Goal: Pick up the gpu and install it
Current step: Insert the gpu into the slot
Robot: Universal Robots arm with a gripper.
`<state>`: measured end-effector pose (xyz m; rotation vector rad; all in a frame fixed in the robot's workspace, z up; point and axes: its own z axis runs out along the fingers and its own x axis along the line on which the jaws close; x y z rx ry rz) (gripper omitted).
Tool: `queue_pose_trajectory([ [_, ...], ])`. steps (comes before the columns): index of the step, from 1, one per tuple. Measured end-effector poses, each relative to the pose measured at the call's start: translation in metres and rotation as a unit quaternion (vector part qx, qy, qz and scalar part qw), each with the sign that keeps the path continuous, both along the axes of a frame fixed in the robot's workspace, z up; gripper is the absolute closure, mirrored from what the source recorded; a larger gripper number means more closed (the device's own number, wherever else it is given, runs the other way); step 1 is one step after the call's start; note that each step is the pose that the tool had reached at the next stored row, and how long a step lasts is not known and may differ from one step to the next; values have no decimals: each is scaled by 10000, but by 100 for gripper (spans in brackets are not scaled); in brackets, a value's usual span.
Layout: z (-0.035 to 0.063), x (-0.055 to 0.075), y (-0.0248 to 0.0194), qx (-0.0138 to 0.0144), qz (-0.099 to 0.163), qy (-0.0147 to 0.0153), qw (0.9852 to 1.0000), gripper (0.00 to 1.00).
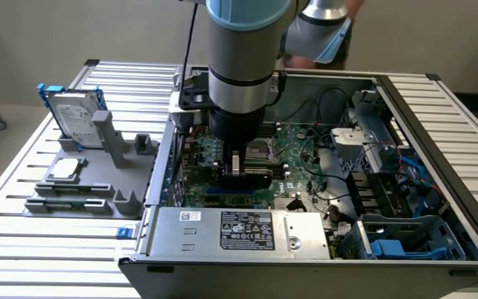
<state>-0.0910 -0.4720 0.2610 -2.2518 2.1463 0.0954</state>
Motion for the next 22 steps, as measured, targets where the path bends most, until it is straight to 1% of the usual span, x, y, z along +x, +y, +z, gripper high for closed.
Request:
queue_pose_trajectory([
  [13,0,0,0,0,-108,4,9999,74],
  [20,0,0,0,-1,-134,20,9999,74],
  [22,0,0,0,-1,-135,31,9999,74],
])
